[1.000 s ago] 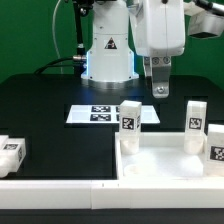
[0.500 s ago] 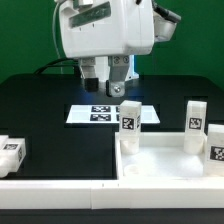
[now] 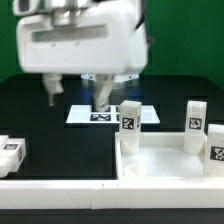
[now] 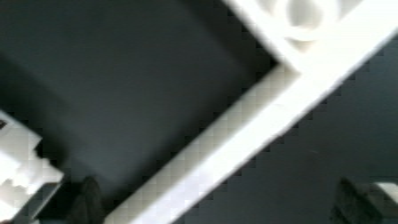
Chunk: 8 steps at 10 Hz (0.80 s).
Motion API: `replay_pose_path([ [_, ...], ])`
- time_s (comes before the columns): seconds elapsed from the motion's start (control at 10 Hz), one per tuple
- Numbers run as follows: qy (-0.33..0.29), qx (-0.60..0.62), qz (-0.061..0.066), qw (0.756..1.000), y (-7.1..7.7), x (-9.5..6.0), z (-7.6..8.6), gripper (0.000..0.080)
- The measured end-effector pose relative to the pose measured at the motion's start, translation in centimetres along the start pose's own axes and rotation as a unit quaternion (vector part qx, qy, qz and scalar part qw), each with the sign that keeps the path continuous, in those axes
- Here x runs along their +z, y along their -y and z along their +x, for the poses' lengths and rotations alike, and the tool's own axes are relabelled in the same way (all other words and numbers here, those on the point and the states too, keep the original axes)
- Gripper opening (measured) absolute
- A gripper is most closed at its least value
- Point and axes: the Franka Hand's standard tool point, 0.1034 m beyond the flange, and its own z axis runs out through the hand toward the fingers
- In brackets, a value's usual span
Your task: Assemble square table
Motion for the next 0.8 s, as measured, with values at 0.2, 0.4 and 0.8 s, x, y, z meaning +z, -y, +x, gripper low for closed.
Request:
replay_pose_path([
  [0.2, 0.014, -0.078, -0.002, 0.997, -3.2, 2.2, 0.6, 0.0649],
  [0.4, 0.013, -0.112, -0.003, 0.994, -3.3, 2.5, 0.6, 0.0649],
  [0.8, 0.018, -0.112, -0.006, 0.994, -5.0, 3.3, 1.0, 0.0649],
])
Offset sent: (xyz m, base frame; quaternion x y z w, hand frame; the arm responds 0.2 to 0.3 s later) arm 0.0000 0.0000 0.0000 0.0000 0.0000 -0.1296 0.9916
